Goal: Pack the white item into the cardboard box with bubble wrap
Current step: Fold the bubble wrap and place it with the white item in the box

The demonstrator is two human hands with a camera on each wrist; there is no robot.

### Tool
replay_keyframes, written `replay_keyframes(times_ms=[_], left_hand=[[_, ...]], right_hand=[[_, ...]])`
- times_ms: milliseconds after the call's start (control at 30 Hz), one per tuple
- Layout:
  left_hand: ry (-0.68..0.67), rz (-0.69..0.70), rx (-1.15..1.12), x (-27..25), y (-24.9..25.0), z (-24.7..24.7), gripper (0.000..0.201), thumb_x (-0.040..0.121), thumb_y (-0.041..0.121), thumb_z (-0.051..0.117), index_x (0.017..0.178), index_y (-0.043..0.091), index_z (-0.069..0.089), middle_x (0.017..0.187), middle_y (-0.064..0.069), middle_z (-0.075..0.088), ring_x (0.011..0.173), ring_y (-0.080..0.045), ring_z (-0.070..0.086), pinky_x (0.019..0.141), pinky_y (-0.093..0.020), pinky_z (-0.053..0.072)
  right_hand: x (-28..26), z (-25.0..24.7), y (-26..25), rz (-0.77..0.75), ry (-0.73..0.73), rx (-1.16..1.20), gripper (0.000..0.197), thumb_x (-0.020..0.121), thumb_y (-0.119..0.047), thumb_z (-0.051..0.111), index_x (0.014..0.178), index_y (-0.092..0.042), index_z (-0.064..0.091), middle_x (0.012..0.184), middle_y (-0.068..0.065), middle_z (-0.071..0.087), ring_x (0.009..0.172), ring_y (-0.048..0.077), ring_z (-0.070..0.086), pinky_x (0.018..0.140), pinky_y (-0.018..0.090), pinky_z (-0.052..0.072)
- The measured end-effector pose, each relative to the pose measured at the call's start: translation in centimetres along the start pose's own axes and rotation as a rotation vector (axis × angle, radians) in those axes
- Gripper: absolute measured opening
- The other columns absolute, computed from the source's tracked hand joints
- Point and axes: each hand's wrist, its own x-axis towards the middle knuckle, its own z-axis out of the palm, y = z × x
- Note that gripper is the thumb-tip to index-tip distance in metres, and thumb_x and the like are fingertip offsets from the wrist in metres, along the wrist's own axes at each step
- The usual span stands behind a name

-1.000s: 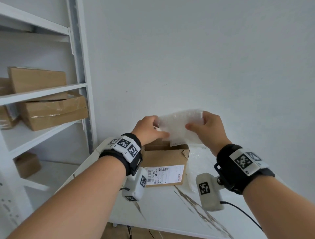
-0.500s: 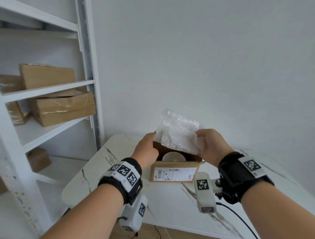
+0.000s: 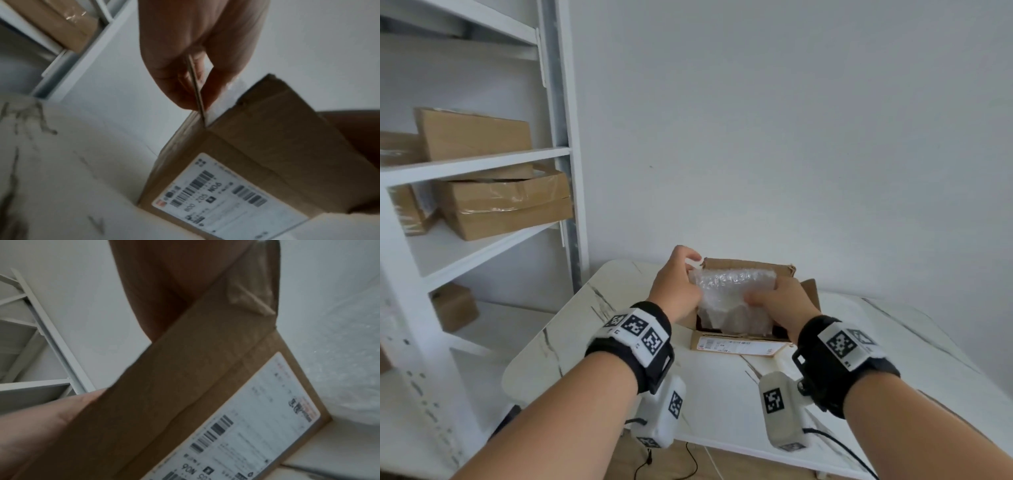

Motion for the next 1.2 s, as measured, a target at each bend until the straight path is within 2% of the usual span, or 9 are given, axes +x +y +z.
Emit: replay_keyframes(times_ms=[100, 233, 333, 433, 633, 800, 1000, 1100, 1200], left_hand=[[-0.050, -0.028, 0.160, 0.1, 0.2, 0.5, 0.069, 0.077, -0.006, 0.059, 0.137, 0.024, 0.042, 0.118, -0.003, 0.050, 0.097, -0.020, 0.056, 0.076, -0.026, 0.047], [0.038, 0.030, 0.422, -0.1, 0.4, 1.1, 0.040, 0.077, 0.003, 0.060, 0.116, 0.014, 0.059, 0.116, -0.005, 0.061, 0.098, -0.024, 0.060, 0.072, -0.027, 0.044], [0.093, 0.012, 0.400, -0.3, 0.3, 1.4, 0.041, 0.076, 0.003, 0.062, 0.115, 0.015, 0.060, 0.115, -0.005, 0.062, 0.100, -0.025, 0.060, 0.072, -0.026, 0.041], [0.119, 0.023, 0.385, -0.4, 0.3, 1.6, 0.041, 0.076, 0.003, 0.062, 0.115, 0.015, 0.060, 0.116, -0.005, 0.061, 0.100, -0.025, 0.060, 0.071, -0.026, 0.039], [0.131, 0.030, 0.389, -0.5, 0.1, 1.7, 0.036, 0.077, 0.004, 0.064, 0.110, 0.018, 0.060, 0.110, -0.003, 0.060, 0.083, -0.018, 0.050, 0.068, -0.026, 0.040], [0.124, 0.029, 0.391, -0.6, 0.2, 1.7, 0.038, 0.078, 0.005, 0.063, 0.114, 0.016, 0.059, 0.113, -0.004, 0.060, 0.094, -0.022, 0.058, 0.070, -0.026, 0.040], [0.112, 0.031, 0.405, -0.6, 0.3, 1.7, 0.044, 0.078, 0.005, 0.063, 0.120, 0.015, 0.057, 0.119, -0.004, 0.058, 0.102, -0.025, 0.059, 0.072, -0.025, 0.039], [0.113, 0.032, 0.400, -0.5, 0.1, 1.7, 0.046, 0.077, 0.005, 0.064, 0.121, 0.016, 0.057, 0.119, -0.004, 0.059, 0.103, -0.024, 0.059, 0.072, -0.026, 0.039], [0.123, 0.033, 0.392, -0.4, 0.0, 1.8, 0.046, 0.077, 0.006, 0.066, 0.121, 0.017, 0.057, 0.120, -0.003, 0.059, 0.103, -0.024, 0.059, 0.072, -0.026, 0.041]], right_hand=[[0.0, 0.1, 0.2, -0.050, 0.079, -0.185, 0.024, 0.079, -0.015, 0.066, 0.066, -0.015, 0.046, 0.065, 0.000, 0.050, 0.059, 0.014, 0.050, 0.046, 0.021, 0.037], [-0.9, -0.2, 0.2, -0.276, 0.297, -0.592, 0.026, 0.077, -0.009, 0.057, 0.097, -0.012, 0.040, 0.074, -0.001, 0.051, 0.061, 0.015, 0.044, 0.050, 0.024, 0.031], [-1.0, -0.8, 0.5, -0.345, 0.367, -0.766, 0.037, 0.075, -0.003, 0.053, 0.107, -0.012, 0.037, 0.082, 0.000, 0.048, 0.065, 0.022, 0.043, 0.045, 0.025, 0.024], [-0.8, -1.0, 0.7, -0.377, 0.404, -0.917, 0.041, 0.075, -0.005, 0.056, 0.112, -0.013, 0.037, 0.093, 0.002, 0.041, 0.075, 0.021, 0.040, 0.052, 0.028, 0.034], [-1.0, -0.8, 0.5, -0.693, 0.496, -1.053, 0.056, 0.049, 0.009, 0.070, 0.093, -0.013, 0.043, 0.088, 0.008, 0.045, 0.069, 0.017, 0.030, 0.036, 0.023, 0.020], [-2.1, -1.2, -0.4, -0.530, 0.273, -1.223, 0.024, 0.080, 0.000, 0.057, 0.099, -0.013, 0.056, 0.102, 0.005, 0.055, 0.084, 0.025, 0.057, 0.060, 0.029, 0.036], [-2.6, -0.6, -1.5, -0.364, 0.090, -1.222, 0.027, 0.087, 0.006, 0.044, 0.101, -0.005, 0.064, 0.106, 0.012, 0.068, 0.100, 0.029, 0.064, 0.072, 0.030, 0.047], [-2.6, -1.2, -2.2, -0.245, 0.005, -1.144, 0.016, 0.086, 0.003, 0.044, 0.080, -0.003, 0.057, 0.090, 0.011, 0.065, 0.094, 0.029, 0.064, 0.069, 0.028, 0.047], [-1.9, -1.7, -2.6, -0.116, -0.112, -1.095, 0.028, 0.084, 0.003, 0.044, 0.059, -0.009, 0.042, 0.055, 0.003, 0.053, 0.066, 0.022, 0.056, 0.055, 0.024, 0.044]])
